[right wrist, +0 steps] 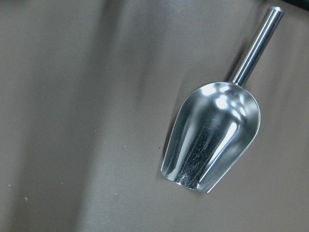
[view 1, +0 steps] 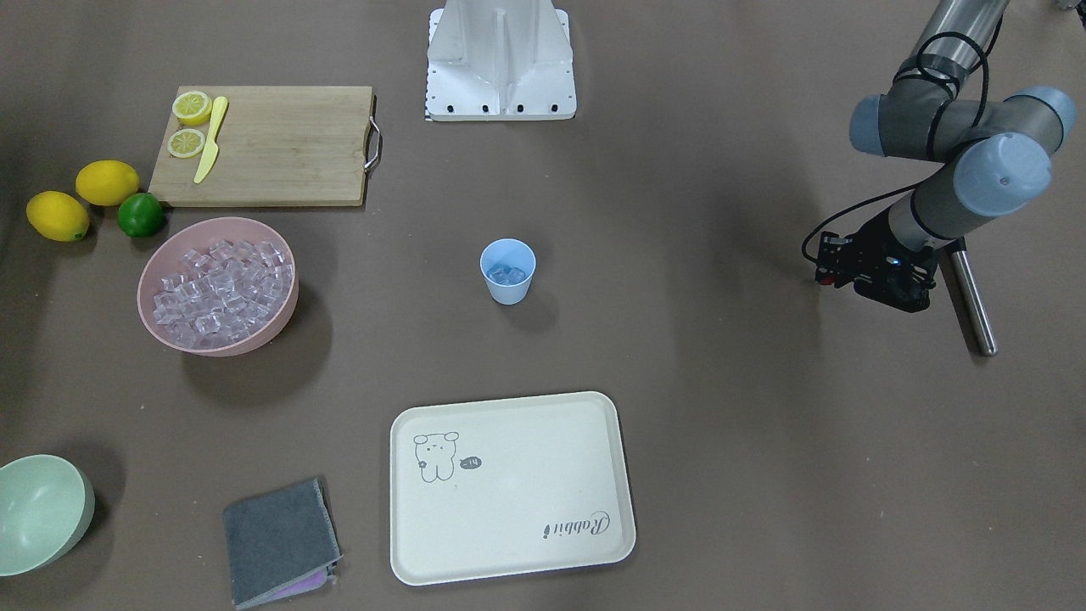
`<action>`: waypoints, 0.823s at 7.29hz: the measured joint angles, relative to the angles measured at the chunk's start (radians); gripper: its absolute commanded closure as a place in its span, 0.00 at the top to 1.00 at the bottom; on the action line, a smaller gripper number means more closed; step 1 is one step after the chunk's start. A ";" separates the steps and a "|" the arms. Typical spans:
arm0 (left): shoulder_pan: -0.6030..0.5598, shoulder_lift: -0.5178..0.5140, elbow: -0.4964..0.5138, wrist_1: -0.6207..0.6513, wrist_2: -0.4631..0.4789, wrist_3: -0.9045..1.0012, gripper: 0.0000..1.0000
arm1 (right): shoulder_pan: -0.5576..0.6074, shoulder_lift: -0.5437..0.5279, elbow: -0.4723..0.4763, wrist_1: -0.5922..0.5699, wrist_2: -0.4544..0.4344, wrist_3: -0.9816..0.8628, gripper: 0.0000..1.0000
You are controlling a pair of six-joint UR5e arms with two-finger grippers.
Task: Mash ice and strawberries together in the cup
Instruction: 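Lift the strawberry with the left gripper and carry it over the cup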
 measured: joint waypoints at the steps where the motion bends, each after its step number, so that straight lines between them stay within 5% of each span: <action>1: -0.001 -0.061 -0.018 0.089 -0.004 0.000 0.29 | 0.002 -0.005 0.003 0.000 -0.001 -0.005 0.99; 6: 0.017 -0.401 -0.132 0.573 -0.005 -0.025 0.29 | 0.016 -0.021 0.009 0.001 -0.003 -0.011 0.99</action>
